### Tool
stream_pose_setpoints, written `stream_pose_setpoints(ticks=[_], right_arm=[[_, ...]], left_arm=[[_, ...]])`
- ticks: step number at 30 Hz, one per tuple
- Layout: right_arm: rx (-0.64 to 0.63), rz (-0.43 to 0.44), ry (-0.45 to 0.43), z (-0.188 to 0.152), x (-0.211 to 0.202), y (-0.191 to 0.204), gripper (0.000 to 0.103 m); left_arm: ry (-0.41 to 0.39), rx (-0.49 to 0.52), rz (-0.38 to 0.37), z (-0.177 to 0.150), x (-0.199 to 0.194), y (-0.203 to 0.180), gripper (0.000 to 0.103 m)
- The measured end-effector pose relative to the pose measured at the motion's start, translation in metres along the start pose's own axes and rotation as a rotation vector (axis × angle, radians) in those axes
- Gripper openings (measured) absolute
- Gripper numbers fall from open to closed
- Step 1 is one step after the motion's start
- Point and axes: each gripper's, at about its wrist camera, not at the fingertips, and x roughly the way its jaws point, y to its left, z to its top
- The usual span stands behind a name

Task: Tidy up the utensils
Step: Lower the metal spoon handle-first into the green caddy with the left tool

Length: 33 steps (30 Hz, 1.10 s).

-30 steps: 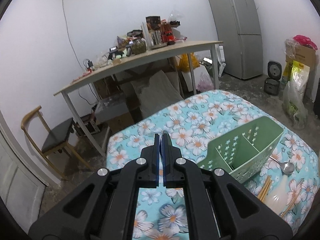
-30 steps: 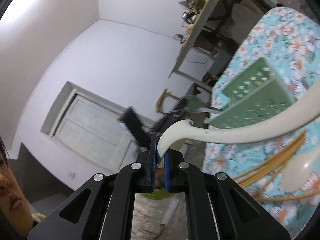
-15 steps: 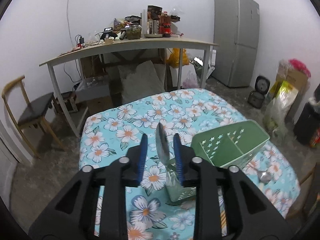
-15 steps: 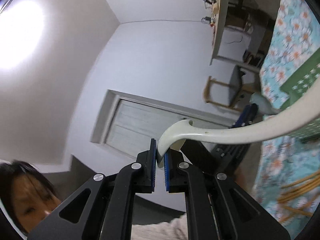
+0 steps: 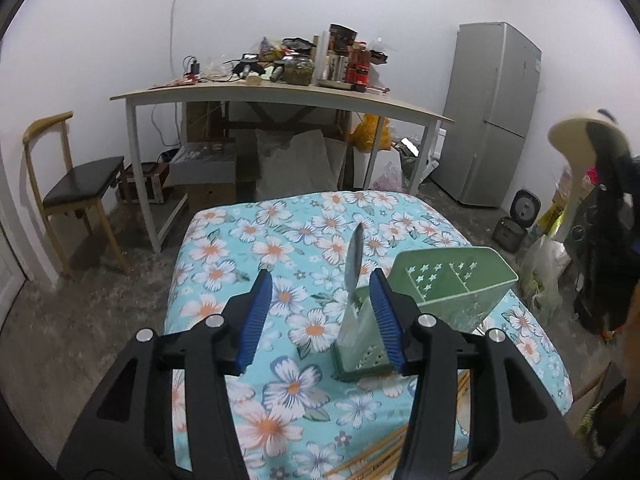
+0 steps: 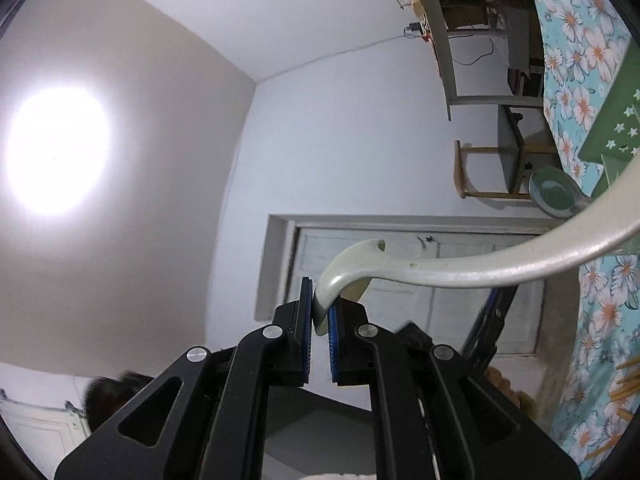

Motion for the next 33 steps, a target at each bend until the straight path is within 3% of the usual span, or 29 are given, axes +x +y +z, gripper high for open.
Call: stream_pose_setpoints(ticks=[9,17,33], right_arm=[[0.069,0.103,-0.090,0.007,-0.025,-0.014,0.007],[0.125,0.121,-0.130,0.008,-0.037,-0.025,0.007],[0.068,0.276,0.065,-0.018,0.008,0.008,0.008]], left_arm=[[0.006,-0.034,0.009,-0.019,-0.010,0.007,0.055],[0.022,-0.062,0.012,-0.023,-0.007,0.013,0.055],[0.037,-0.091,0.043,-0.032,-0.002,0.020,0.055]])
